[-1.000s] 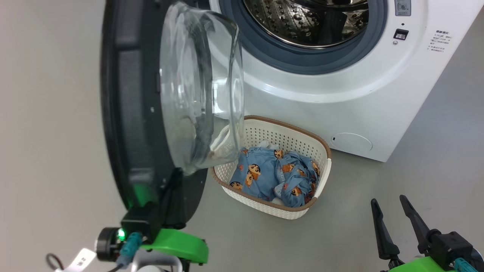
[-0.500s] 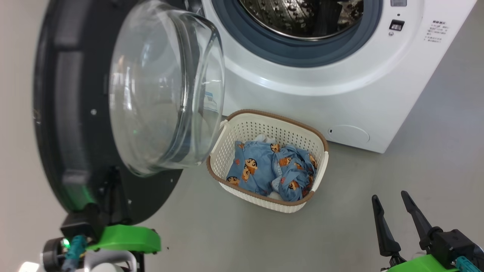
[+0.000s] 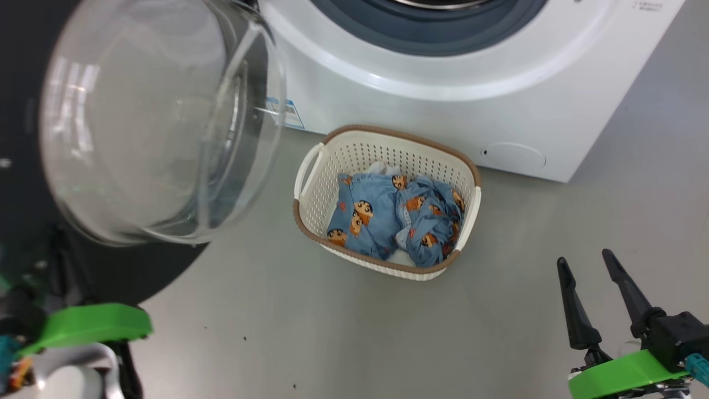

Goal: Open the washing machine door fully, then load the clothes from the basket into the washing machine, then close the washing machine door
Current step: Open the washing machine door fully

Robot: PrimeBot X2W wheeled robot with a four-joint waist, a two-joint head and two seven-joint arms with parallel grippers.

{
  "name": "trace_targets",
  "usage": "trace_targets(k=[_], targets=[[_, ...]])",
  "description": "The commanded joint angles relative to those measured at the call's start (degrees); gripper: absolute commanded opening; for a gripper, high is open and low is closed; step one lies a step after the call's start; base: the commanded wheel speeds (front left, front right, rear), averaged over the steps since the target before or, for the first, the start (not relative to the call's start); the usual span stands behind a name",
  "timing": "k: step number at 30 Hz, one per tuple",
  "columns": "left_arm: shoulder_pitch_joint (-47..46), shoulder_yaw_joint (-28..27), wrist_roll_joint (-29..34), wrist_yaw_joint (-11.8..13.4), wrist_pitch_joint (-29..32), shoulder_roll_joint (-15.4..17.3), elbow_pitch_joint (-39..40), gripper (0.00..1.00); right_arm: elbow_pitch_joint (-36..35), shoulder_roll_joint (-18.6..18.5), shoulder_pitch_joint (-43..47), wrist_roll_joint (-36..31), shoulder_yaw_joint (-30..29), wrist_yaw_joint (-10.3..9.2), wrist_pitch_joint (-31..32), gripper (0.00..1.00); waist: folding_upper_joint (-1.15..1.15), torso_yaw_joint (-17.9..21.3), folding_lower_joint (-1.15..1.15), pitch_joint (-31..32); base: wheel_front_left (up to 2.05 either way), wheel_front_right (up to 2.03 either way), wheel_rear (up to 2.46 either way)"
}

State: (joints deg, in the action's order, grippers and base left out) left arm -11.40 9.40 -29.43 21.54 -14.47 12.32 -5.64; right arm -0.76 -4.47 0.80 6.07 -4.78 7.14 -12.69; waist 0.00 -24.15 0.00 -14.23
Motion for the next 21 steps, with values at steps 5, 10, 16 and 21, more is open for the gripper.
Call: trace_targets(k=[5, 10, 16, 21], targets=[[-5.16, -10.5, 0.59, -4.33, -0.51, 1.52, -2.7, 0.0, -2.79, -1.79, -2.35, 0.36, 0.82, 0.35, 0.43, 1.0, 0.0, 0.95, 0.0, -4.16, 0.0, 0.0, 0.0], [-8.53, -15.66, 1.33, -8.42, -0.52, 1.49, -7.28, 0.0, -3.59, -2.79, -3.24, 0.7, 0.92, 0.35, 0.71, 1.0, 0.0, 1.22, 0.0, -6.06, 0.0, 0.0, 0.0], [-13.13, -21.34, 3.29, -11.61, -0.52, 2.38, -13.33, 0.0, -3.96, -3.88, -4.04, 1.05, 1.22, 0.35, 0.81, 1.0, 0.0, 1.7, 0.0, -7.64, 0.0, 0.0, 0.0], [-16.51, -25.72, 4.48, -13.42, -0.52, 3.92, -18.38, 0.0, -4.02, -4.05, -4.36, 1.2, 1.26, 0.35, 0.83, 1.0, 0.0, 2.22, 0.0, -8.45, 0.0, 0.0, 0.0]])
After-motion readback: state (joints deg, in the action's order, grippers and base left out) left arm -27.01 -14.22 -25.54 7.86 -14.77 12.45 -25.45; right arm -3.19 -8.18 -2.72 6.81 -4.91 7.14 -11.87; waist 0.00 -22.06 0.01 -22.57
